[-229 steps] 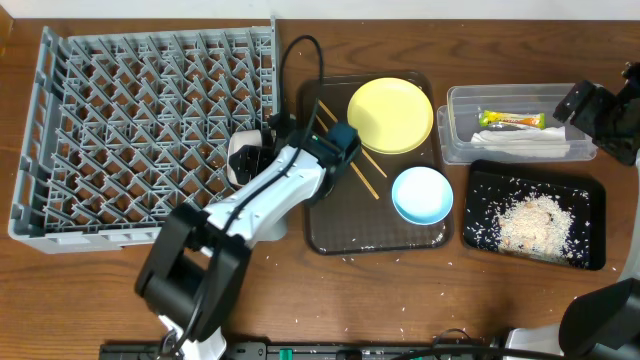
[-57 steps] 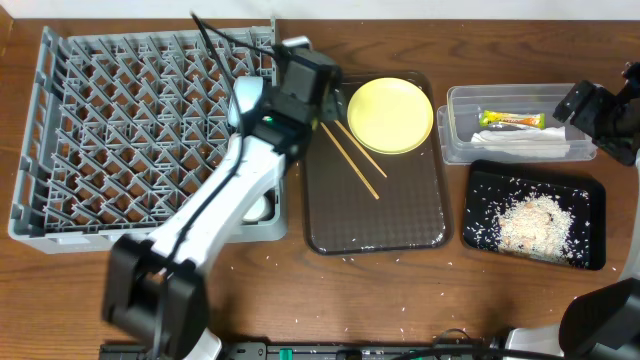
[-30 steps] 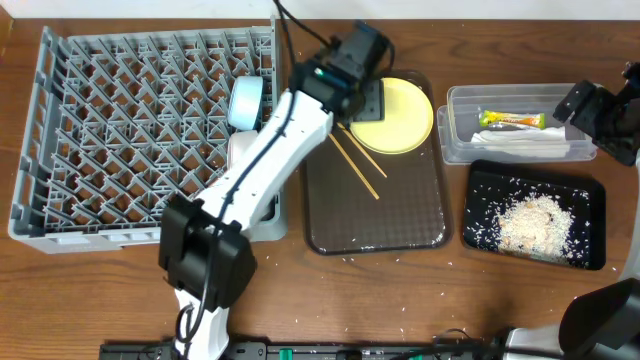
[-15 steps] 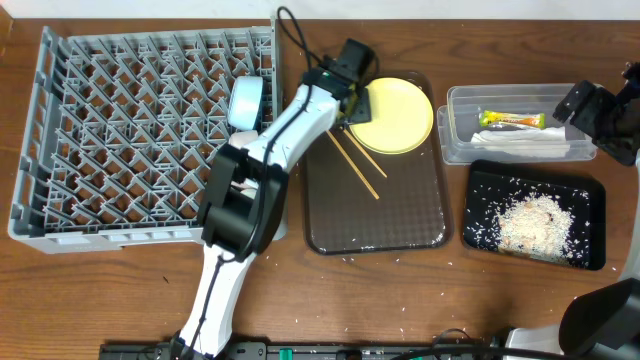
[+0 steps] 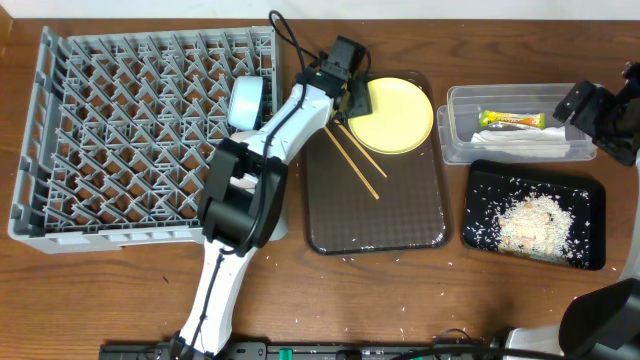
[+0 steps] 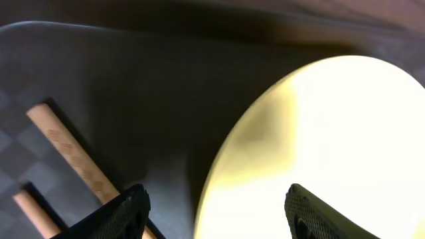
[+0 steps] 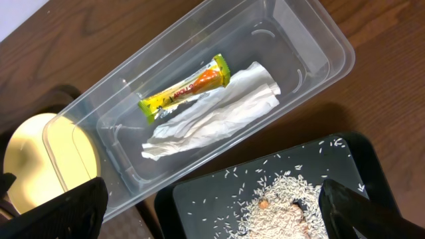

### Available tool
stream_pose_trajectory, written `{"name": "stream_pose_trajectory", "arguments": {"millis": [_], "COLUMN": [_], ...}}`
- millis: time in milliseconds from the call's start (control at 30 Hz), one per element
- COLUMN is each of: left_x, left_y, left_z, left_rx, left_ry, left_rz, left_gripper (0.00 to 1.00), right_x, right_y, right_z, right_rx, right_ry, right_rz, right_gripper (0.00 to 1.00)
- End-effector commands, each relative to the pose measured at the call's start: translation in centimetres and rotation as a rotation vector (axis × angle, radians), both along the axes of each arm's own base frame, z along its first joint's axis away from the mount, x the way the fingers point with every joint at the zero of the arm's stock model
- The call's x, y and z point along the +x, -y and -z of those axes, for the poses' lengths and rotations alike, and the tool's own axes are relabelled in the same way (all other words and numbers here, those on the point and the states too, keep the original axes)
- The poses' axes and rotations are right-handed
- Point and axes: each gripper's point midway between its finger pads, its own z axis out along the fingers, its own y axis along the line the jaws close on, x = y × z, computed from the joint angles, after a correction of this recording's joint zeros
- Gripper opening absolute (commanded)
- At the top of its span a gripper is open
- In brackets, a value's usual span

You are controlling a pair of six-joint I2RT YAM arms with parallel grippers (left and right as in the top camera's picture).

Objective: Sort waste into correct bins and load items into the dishwasher
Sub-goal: 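Move the left gripper to the yellow plate and grasp its rim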

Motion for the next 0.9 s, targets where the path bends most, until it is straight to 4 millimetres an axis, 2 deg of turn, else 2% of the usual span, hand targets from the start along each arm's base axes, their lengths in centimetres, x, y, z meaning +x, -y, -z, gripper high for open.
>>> {"name": "stream_pose_trajectory", "arguments": {"millis": [0,133,333,567,600,667,867], "left_x": [-0.1,-0.4,-0.8,-0.9,-0.9,-0.8,-0.3], "left_y": [-0.3,0.6,1.3,1.2,1.2,1.1,0.1], "left_z": [1.4,1.9,4.1,4.8,4.8,4.8,4.8], "left_rx": [-0.004,-0.004,0.007,0.013,0.014,0.019,0.018], "left_ry": [-0.032,-0.031,-0.046,-0.056,-0.055,-0.053,-0.053], "left_rz": [-0.028,-0.014,-0.001,-0.002,-0.002,-0.006,-0.025], "left_gripper": [0.67,0.67,0.66,0.43,0.36,0.29,0.25], "right_x": [-0.1,-0.1,-0.1,-0.1,-0.1,-0.1,-0.1], "right_y": [0.1,0.1,0.1,0.1,0.1,0.1,0.1], "right_z": [0.2,0.2,0.2,0.2,0.2,0.2,0.2], "right_rx": [0.005,0.005,0.005,0.005,0.005,0.005,0.005], "right_ry": [-0.006,-0.006,-0.006,-0.006,-0.006,-0.006,-0.006], "right_rz": [0.008,0.008,0.008,0.008,0.008,0.008,0.008], "right_gripper": [0.99,0.99,0.99,0.99,0.99,0.99,0.99]}}
